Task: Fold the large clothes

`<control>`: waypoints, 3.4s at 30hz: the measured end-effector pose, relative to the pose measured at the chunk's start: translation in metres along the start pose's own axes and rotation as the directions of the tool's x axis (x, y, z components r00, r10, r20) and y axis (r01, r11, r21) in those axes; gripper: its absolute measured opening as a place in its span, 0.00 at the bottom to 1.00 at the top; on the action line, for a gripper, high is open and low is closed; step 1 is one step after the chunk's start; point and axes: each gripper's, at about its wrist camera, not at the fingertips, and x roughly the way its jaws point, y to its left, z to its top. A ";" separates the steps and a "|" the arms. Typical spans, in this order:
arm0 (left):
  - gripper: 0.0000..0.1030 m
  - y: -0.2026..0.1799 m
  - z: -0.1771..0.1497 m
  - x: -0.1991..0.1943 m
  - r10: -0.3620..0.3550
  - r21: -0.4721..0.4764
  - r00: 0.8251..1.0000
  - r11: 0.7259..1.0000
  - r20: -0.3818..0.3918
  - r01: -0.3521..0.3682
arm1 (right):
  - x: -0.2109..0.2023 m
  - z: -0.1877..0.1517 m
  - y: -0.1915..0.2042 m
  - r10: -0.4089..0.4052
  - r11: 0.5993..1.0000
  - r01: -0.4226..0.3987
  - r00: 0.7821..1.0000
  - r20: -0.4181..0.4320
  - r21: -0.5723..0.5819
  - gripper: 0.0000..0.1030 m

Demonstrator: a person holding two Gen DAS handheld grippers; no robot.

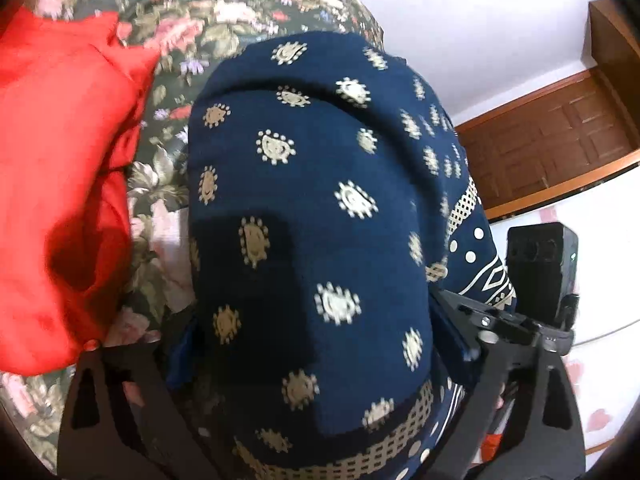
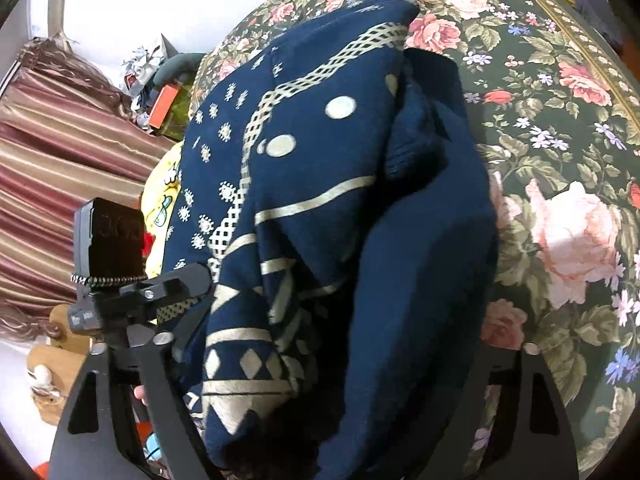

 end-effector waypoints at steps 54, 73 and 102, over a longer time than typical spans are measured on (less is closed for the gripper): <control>0.83 0.165 -0.027 -0.163 0.333 0.089 0.905 0.926 0.265 -0.367 | 0.168 0.021 0.137 -0.303 0.903 0.287 0.953 -0.001 -0.321 0.71; 0.83 0.046 -0.111 -0.286 0.373 0.082 0.788 0.880 0.489 -0.468 | 0.013 -0.048 0.249 -0.162 0.874 0.298 0.923 0.349 -0.383 0.71; 1.00 -0.111 -0.280 -0.391 0.147 0.133 0.426 0.816 0.893 -0.562 | -0.115 -0.202 0.343 0.038 0.775 0.508 0.556 0.831 -0.376 1.00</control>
